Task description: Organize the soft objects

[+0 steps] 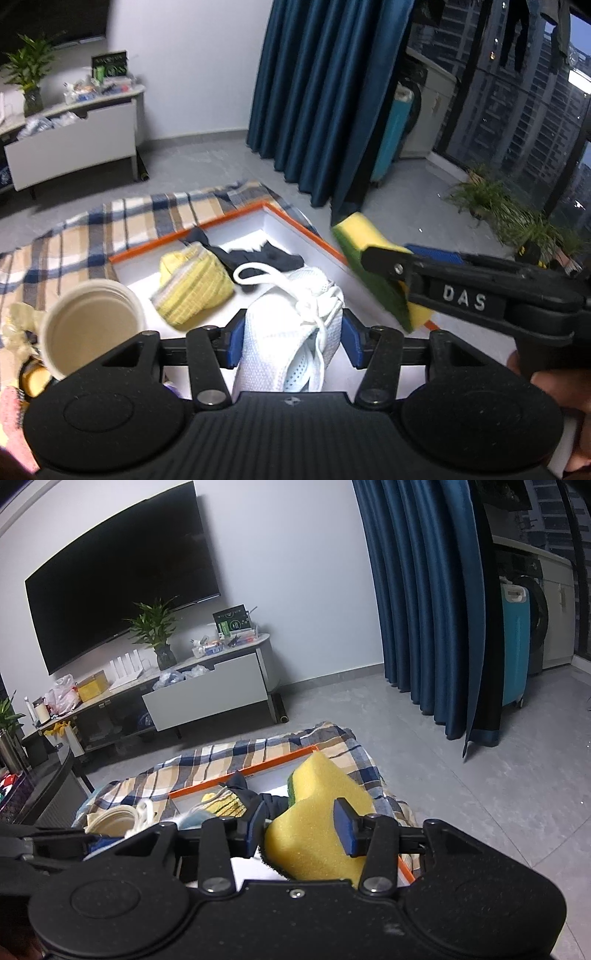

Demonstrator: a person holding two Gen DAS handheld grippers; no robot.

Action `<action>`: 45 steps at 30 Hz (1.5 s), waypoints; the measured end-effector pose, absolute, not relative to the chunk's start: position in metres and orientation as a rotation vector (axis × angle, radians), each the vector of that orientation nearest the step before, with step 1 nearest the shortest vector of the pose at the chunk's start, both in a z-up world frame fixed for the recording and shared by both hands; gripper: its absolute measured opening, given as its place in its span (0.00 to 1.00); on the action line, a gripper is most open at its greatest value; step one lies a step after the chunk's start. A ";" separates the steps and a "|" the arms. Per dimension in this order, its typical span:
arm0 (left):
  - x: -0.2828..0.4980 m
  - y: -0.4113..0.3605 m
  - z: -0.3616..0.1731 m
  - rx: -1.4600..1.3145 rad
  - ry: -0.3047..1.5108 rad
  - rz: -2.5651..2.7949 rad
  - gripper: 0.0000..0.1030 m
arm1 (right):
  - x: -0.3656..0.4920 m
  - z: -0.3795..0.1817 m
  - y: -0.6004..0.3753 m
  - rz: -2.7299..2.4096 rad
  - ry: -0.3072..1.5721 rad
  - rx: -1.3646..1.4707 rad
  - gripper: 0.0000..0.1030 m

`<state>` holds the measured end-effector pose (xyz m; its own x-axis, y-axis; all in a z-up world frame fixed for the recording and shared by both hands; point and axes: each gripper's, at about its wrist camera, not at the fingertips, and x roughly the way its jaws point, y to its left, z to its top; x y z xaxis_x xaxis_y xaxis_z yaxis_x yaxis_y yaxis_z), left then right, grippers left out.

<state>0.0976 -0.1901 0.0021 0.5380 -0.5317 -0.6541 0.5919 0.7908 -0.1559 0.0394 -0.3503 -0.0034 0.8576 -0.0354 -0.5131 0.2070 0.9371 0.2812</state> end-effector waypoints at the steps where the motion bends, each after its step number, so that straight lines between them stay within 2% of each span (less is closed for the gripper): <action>1: 0.098 -0.190 0.001 0.085 0.749 -0.673 0.57 | 0.040 -0.004 -0.352 -0.134 0.528 0.339 0.58; 3: 0.098 -0.191 -0.001 0.083 0.752 -0.673 0.61 | 0.040 -0.006 -0.354 -0.129 0.528 0.353 0.60; 9: 0.098 -0.185 0.002 0.069 0.739 -0.657 0.64 | 0.036 -0.006 -0.356 -0.142 0.526 0.362 0.60; 12: 0.095 -0.177 0.007 0.052 0.721 -0.632 0.67 | 0.030 -0.001 -0.354 -0.138 0.513 0.367 0.64; 20: 0.082 -0.147 0.028 0.046 0.651 -0.498 0.86 | 0.018 0.023 -0.327 -0.116 0.465 0.304 0.73; 23: 0.077 -0.134 0.034 0.048 0.635 -0.428 0.90 | 0.016 0.028 -0.317 -0.109 0.457 0.296 0.74; 45: 0.050 -0.038 0.045 -0.052 0.607 -0.207 0.95 | 0.015 0.050 -0.213 0.113 0.462 0.197 0.75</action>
